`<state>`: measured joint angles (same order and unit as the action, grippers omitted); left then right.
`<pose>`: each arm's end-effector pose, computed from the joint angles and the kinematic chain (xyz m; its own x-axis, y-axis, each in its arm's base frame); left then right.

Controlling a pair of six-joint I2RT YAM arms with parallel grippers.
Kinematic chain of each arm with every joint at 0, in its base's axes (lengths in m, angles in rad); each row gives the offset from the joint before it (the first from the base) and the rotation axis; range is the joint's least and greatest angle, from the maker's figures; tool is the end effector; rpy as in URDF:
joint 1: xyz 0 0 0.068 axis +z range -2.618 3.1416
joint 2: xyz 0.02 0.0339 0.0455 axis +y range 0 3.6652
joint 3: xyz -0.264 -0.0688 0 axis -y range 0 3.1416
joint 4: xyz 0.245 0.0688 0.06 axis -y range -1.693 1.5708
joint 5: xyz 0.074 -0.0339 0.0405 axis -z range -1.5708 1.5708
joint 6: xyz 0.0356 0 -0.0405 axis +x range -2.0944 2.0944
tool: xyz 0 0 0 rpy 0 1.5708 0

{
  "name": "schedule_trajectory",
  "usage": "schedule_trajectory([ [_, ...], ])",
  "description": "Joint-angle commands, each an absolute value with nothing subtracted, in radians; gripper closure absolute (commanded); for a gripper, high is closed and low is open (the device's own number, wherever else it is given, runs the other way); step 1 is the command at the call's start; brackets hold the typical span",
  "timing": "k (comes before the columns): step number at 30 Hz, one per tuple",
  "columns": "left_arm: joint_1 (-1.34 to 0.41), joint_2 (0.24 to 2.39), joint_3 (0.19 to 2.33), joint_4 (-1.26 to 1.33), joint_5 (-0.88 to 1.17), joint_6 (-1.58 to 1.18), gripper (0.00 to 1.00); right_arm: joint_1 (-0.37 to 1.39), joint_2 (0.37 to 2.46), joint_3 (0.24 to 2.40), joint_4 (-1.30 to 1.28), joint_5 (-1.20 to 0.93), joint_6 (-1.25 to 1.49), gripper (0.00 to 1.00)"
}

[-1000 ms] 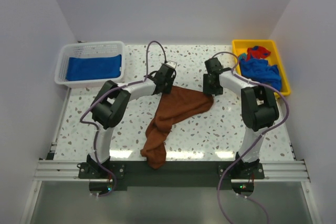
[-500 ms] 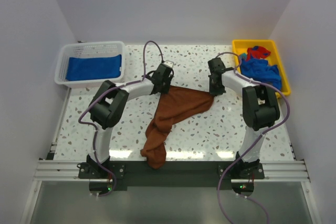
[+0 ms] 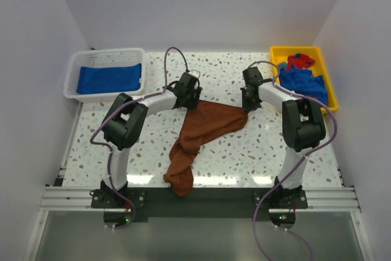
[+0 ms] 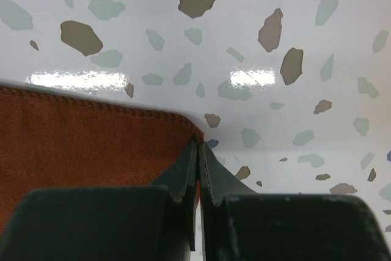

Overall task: Fold and stack the towels
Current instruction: Flatten out the crumpled towel

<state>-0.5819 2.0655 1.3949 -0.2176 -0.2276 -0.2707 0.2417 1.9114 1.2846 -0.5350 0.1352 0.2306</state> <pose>0.3746 -0.2368 0.1563 -0.7360 0.1724 -0.6547 0.2280 0.9737 0.0000 0.3752 0.0876 0.1670 -0.9096 0.0090 -0.4154 0.0234 0.9993 -0.0295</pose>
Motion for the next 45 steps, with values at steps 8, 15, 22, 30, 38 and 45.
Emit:
schedule_trajectory([
  [8,-0.575,2.105,1.483,-0.187,-0.166,-0.227,0.37,0.239,1.916,1.299,-0.509,0.104,0.196,1.00],
  [15,-0.575,2.164,1.519,-0.221,-0.164,-0.236,0.42,0.241,1.919,1.296,-0.506,0.106,0.196,1.00],
  [22,-0.577,2.197,1.480,-0.275,-0.175,-0.287,0.57,0.241,1.902,1.269,-0.480,0.101,0.202,1.00],
  [30,-0.557,2.210,1.471,-0.291,-0.216,-0.290,1.00,0.241,1.911,1.327,-0.489,0.083,0.190,1.00],
  [38,-0.502,2.068,1.667,-0.299,-0.323,-0.128,1.00,0.239,1.878,1.593,-0.529,0.095,0.153,1.00],
  [45,-0.500,1.905,1.903,-0.291,-0.451,0.026,1.00,0.239,1.849,1.992,-0.612,0.118,0.086,1.00],
])
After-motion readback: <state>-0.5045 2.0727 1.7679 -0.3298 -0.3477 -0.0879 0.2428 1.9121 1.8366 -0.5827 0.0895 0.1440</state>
